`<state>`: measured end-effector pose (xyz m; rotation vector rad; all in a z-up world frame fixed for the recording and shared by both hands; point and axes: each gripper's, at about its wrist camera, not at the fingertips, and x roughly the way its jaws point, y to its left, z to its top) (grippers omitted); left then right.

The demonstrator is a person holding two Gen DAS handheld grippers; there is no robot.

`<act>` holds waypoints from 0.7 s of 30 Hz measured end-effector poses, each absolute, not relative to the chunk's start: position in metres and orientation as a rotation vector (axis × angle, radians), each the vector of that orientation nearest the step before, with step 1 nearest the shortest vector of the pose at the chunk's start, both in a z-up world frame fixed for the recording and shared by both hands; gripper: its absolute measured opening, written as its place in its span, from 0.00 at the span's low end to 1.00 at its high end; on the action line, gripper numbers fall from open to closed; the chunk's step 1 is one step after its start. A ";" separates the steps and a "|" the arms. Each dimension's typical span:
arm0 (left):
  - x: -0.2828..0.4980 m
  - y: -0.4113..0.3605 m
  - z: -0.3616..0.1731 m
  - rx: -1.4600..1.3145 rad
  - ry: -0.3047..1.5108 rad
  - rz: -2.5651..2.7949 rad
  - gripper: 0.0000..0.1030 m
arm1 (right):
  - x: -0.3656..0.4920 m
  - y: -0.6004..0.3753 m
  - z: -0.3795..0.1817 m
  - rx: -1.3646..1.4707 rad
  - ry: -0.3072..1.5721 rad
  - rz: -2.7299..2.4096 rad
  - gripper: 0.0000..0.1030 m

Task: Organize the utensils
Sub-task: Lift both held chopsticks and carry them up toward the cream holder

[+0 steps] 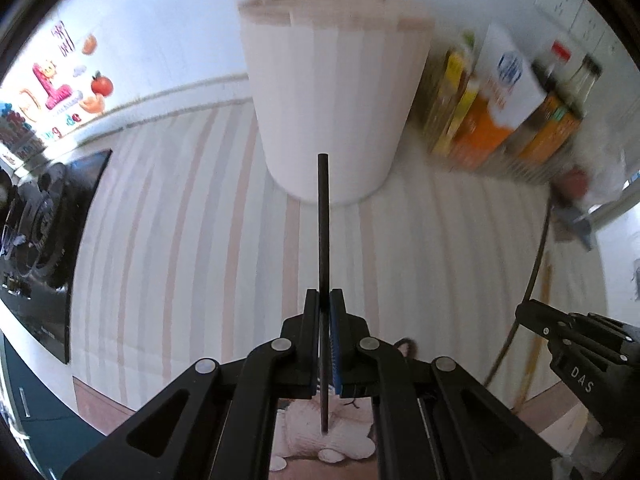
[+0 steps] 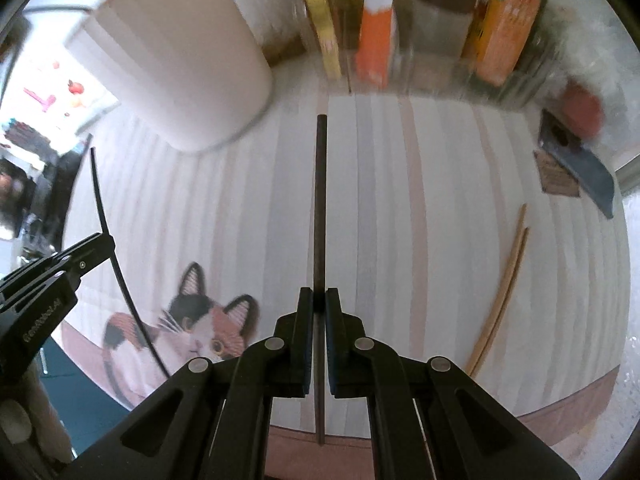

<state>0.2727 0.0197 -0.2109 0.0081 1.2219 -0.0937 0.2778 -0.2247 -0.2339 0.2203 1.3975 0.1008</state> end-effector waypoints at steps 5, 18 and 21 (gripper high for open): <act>0.277 0.018 -0.167 -0.007 1.125 -0.105 0.02 | 0.267 -0.231 -0.188 0.250 1.250 0.119 0.05; 0.315 0.009 -0.018 -0.089 0.809 -0.222 0.00 | 0.320 -0.252 -0.031 0.227 0.886 0.166 0.04; 0.319 0.016 -0.001 -0.091 0.770 -0.227 0.02 | 0.336 -0.251 0.000 0.223 0.855 0.195 0.00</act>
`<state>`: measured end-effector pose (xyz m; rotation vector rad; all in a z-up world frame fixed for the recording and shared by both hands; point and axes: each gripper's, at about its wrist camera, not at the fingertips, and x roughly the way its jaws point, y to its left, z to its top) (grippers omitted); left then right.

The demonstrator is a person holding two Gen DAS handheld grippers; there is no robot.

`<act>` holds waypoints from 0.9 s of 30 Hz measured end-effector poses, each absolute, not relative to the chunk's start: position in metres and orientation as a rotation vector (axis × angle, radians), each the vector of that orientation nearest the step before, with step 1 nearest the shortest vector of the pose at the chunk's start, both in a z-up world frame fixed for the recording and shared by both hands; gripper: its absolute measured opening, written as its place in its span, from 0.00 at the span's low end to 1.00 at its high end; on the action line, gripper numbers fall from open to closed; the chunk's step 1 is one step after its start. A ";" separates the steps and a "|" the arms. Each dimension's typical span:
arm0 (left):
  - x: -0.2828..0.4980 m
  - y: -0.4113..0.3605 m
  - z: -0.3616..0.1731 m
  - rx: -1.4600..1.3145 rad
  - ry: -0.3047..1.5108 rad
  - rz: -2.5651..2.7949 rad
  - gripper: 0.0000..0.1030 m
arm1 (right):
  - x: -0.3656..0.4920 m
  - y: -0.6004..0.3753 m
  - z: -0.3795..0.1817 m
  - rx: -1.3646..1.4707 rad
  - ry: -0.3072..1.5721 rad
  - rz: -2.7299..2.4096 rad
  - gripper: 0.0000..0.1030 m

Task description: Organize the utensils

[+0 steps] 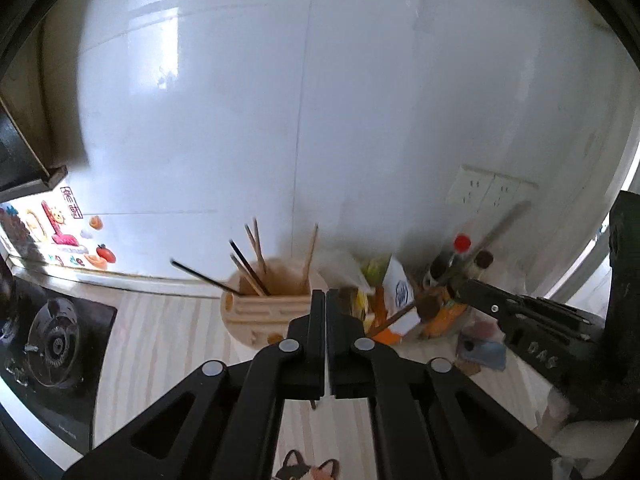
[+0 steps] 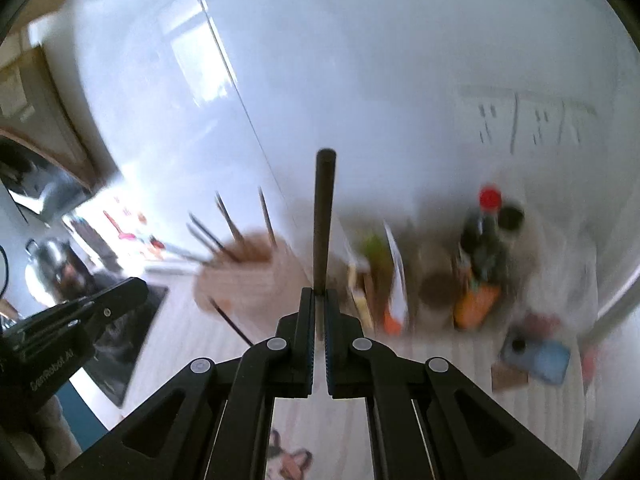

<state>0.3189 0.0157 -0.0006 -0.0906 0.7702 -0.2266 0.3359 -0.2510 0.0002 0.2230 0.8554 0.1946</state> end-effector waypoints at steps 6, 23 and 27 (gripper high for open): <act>0.319 0.050 -0.058 -0.154 0.859 -0.129 0.39 | 0.336 -0.248 -0.003 0.240 0.938 0.261 0.00; 0.353 -0.014 -0.234 -0.122 1.043 -0.069 0.42 | 0.318 -0.286 -0.221 0.369 1.359 0.078 0.01; 0.358 -0.022 -0.245 -0.115 1.039 -0.041 0.04 | 0.327 -0.289 -0.231 0.346 1.357 0.057 0.01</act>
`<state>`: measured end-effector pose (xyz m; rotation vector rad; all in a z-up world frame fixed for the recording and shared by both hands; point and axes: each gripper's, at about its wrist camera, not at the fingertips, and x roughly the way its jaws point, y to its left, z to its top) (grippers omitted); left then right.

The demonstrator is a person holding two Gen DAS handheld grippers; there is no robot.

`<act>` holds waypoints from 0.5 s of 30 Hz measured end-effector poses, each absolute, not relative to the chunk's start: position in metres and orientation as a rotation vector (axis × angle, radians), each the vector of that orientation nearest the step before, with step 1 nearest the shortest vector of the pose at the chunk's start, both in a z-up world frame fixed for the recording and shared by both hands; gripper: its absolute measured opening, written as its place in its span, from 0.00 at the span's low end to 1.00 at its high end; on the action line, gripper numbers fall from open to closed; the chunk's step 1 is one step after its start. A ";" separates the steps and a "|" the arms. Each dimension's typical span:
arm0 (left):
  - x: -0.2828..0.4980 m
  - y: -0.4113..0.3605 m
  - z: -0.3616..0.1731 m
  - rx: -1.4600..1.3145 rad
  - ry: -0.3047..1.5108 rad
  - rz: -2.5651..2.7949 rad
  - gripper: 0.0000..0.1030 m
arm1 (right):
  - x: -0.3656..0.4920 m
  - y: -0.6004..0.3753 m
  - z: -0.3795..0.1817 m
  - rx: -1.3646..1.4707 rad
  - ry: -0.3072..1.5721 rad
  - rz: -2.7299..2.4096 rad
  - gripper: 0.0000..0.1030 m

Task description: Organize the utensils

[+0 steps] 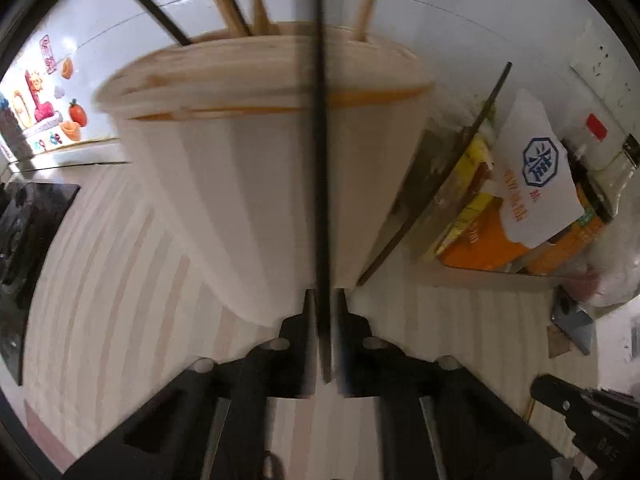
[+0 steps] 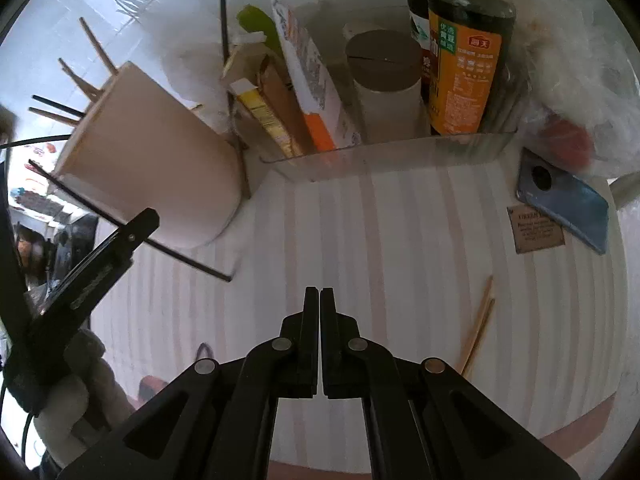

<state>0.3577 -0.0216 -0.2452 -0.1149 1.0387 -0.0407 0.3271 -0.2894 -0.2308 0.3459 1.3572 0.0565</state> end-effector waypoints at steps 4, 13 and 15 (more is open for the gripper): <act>0.345 -0.025 -0.238 -0.052 0.996 -0.023 0.03 | 0.342 -0.291 -0.233 0.398 1.301 0.099 0.01; 0.310 0.017 -0.213 0.048 0.929 0.119 0.03 | 0.386 -0.270 -0.265 0.650 1.121 0.284 0.18; 0.309 0.028 -0.213 0.083 0.925 0.181 0.03 | 0.396 -0.260 -0.278 0.654 1.100 0.295 0.19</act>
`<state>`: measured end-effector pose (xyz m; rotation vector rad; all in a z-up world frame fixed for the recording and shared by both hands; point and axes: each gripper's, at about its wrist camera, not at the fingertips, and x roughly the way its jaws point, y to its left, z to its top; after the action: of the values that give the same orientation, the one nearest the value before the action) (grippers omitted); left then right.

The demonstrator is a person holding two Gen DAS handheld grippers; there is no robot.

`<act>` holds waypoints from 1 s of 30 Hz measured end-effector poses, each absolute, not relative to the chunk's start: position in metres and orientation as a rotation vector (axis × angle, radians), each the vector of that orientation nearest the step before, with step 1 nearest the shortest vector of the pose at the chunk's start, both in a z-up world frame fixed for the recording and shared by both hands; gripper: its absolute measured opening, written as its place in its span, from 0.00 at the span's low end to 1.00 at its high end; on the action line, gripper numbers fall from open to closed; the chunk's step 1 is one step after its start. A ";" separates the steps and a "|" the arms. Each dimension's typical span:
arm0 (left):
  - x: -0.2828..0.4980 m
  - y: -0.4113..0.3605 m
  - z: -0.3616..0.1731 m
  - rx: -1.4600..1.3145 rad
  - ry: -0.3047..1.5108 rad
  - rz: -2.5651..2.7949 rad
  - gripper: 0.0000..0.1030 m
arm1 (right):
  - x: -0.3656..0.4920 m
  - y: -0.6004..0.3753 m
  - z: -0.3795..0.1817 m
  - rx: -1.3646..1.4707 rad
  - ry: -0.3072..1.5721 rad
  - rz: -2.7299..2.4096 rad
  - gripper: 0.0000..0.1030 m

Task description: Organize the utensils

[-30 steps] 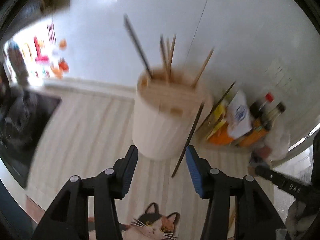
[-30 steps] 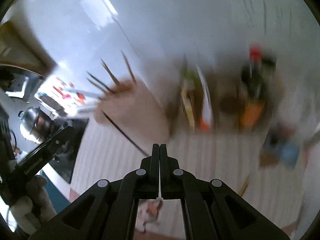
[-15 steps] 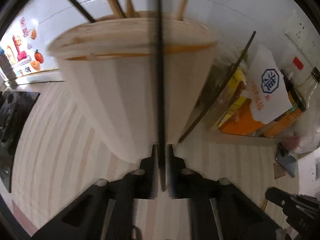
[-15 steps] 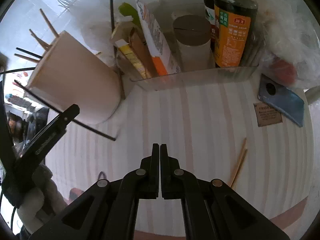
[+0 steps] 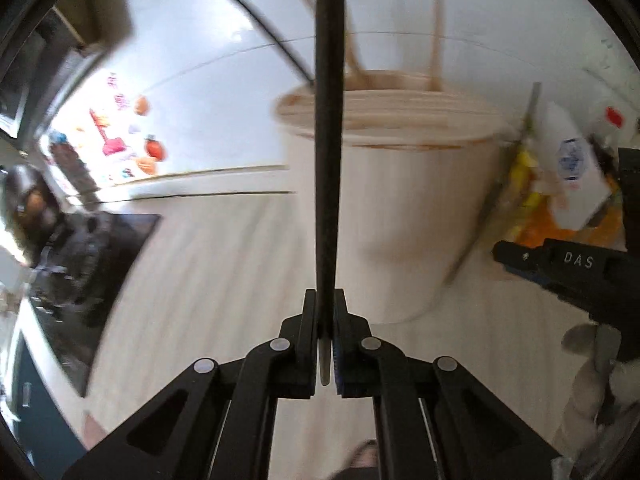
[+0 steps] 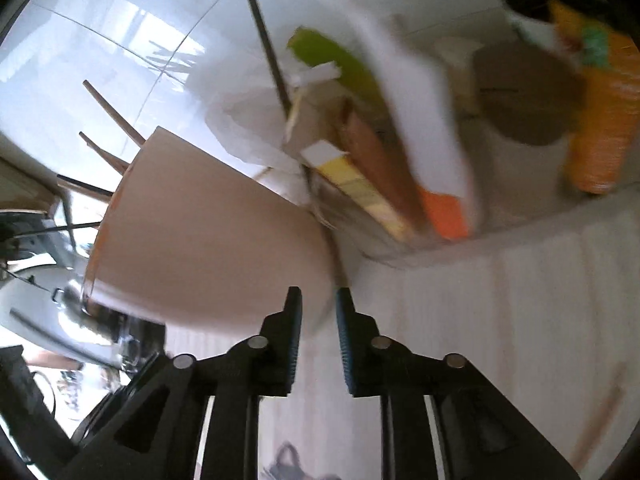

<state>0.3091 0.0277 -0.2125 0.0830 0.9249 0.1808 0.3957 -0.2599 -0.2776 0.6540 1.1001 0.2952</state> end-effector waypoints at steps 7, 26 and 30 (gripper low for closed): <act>0.318 0.060 -0.220 0.082 0.918 0.313 0.03 | 0.408 -0.243 -0.306 0.668 1.051 0.228 0.20; 0.324 0.089 -0.199 0.028 0.894 0.328 0.03 | 0.369 -0.220 -0.261 0.602 0.796 0.155 0.07; 0.312 0.085 -0.160 -0.019 0.871 0.269 0.04 | 0.343 -0.224 -0.220 0.579 0.752 0.194 0.07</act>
<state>0.3121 0.0850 -0.1597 -0.0190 0.8714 0.2694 0.3434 -0.2238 -0.2196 0.5794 0.7520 0.1938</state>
